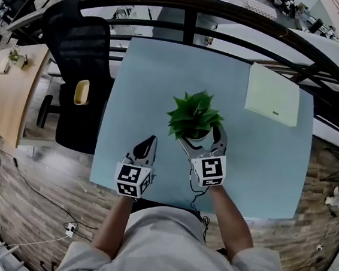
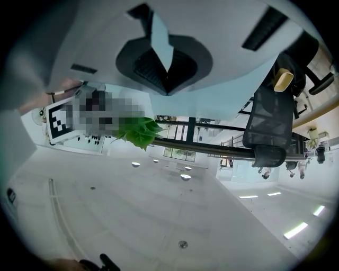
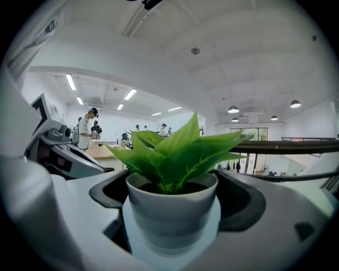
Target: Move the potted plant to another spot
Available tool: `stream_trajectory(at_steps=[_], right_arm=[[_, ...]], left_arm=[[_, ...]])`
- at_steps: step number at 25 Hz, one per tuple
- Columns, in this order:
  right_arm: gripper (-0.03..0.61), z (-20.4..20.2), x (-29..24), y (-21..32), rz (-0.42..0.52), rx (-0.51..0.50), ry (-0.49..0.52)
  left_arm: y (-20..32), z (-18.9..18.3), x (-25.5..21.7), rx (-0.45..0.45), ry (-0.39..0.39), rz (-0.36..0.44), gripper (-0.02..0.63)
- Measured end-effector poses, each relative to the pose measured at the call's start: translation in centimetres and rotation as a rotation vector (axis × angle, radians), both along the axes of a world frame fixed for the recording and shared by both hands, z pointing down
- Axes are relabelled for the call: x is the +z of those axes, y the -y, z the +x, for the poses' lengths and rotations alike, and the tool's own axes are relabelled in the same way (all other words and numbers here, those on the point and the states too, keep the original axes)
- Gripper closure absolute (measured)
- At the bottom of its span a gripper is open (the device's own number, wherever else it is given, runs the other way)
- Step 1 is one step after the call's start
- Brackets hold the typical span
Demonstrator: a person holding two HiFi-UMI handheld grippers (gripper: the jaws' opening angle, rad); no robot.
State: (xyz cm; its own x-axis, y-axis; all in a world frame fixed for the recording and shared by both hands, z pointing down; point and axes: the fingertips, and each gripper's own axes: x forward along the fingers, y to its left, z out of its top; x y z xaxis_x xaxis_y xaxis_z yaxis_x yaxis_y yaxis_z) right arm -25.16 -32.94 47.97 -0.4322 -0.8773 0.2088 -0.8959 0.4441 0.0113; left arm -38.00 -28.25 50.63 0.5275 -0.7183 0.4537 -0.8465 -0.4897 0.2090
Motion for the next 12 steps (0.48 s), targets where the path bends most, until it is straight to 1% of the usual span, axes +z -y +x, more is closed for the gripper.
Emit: stream_trajectory(at_steps=[4,8,12], right_arm=[[0.064,-0.4,-1.5,-0.6,0.013,0.009,0.013],[0.064,-1.0,-3.0,-1.5,0.03,0.027,0.015],[0.064,-1.5,-4.3,-2.3,0.043,0.044,0.006]], left_arm=[[0.0,-0.2,-1.4,0.016,-0.011,0.026,0.601],[-0.3,-0.3,-2.7,0.056,-0.024,0.049,0.601],[-0.6,-0.2,-3.8,0.092,-0.057,0.057,0.601]])
